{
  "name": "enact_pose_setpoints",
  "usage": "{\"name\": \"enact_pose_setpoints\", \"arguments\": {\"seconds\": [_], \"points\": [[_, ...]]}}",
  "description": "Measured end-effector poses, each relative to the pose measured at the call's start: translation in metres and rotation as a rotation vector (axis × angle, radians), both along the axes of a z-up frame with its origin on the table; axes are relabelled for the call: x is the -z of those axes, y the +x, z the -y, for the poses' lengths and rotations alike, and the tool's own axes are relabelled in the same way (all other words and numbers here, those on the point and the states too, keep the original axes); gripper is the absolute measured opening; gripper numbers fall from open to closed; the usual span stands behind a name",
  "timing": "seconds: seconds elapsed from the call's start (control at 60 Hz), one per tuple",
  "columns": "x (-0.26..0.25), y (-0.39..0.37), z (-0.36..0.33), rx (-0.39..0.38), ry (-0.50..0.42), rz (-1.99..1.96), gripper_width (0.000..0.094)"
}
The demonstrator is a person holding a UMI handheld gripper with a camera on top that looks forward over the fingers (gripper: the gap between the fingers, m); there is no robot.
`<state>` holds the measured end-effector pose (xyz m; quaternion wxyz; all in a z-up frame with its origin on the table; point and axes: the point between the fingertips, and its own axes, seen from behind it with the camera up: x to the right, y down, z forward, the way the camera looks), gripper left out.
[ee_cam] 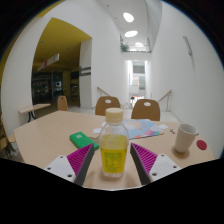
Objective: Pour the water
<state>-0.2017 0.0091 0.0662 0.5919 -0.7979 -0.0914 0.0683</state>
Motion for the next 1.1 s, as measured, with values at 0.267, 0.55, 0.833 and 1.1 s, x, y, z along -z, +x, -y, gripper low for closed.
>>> {"name": "enact_pose_setpoints", "arguments": {"seconds": [0.267,0.55,0.833,1.1], "points": [[0.022,-0.017,-0.035,-0.087,-0.039,-0.036,0.0331],[-0.05,0.02,-0.06,-0.066,-0.06,-0.524,0.031],[-0.08,0.111,-0.09,0.069,-0.307,-1.412,0.0315],[-0.083,0.097,-0.082,0.04,-0.45,-1.638,0.0314]]}}
